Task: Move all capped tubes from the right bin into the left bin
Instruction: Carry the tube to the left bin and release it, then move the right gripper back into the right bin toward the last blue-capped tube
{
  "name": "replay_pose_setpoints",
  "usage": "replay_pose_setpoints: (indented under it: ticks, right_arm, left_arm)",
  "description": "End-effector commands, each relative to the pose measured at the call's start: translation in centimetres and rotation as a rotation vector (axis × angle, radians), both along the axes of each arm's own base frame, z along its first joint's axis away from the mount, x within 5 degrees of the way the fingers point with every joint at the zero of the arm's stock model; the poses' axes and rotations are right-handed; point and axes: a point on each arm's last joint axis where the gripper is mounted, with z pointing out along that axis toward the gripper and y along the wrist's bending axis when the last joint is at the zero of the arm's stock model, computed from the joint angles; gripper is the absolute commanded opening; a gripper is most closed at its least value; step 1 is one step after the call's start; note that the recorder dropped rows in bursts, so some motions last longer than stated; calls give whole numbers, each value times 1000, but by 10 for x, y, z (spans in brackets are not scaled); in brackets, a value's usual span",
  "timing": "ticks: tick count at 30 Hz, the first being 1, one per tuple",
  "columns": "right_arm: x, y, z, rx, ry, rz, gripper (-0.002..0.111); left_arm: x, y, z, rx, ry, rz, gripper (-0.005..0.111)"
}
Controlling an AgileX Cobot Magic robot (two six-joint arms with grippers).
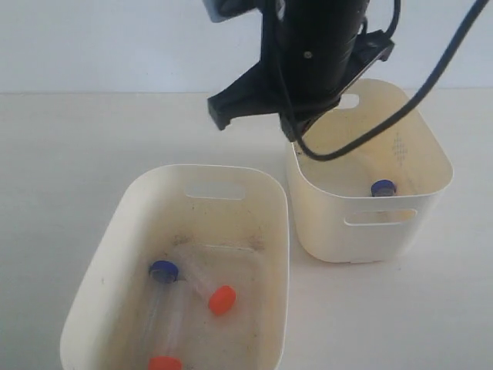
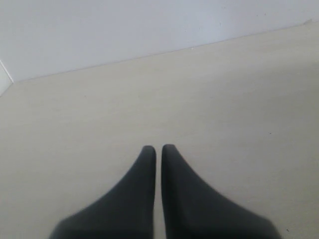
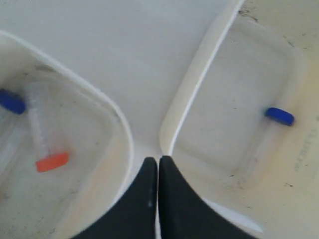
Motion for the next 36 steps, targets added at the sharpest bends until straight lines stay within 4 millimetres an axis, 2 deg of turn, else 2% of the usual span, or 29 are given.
replay_pose_setpoints:
  ticks: [1, 4, 7, 10, 13, 17, 25, 29, 36]
  right_arm:
    - [30, -46, 4, 33, -32, -167, 0]
    - [53, -88, 6, 100, -60, -303, 0]
    - [65, -109, 2, 117, -43, -341, 0]
    - [83, -113, -20, 90, 78, -358, 0]
    - [115, -111, -38, 121, 117, -364, 0]
    - [134, -105, -40, 143, 97, -338, 0]
    - [139, -103, -56, 142, 139, -341, 0]
    - [133, -103, -68, 134, 183, -346, 0]
    - [120, -106, -99, 86, 292, -356, 0]
  left_arm:
    - [0, 0, 1, -13, -6, 0, 4]
    - [0, 0, 1, -13, -6, 0, 4]
    - [0, 0, 1, -13, -6, 0, 4]
    - [0, 0, 1, -13, -6, 0, 4]
    - [0, 0, 1, -13, -6, 0, 4]
    - [0, 0, 1, -13, -6, 0, 4]
    - [0, 0, 1, -13, -6, 0, 4]
    - [0, 0, 1, -13, -6, 0, 4]
    - [0, 0, 1, -13, -6, 0, 4]
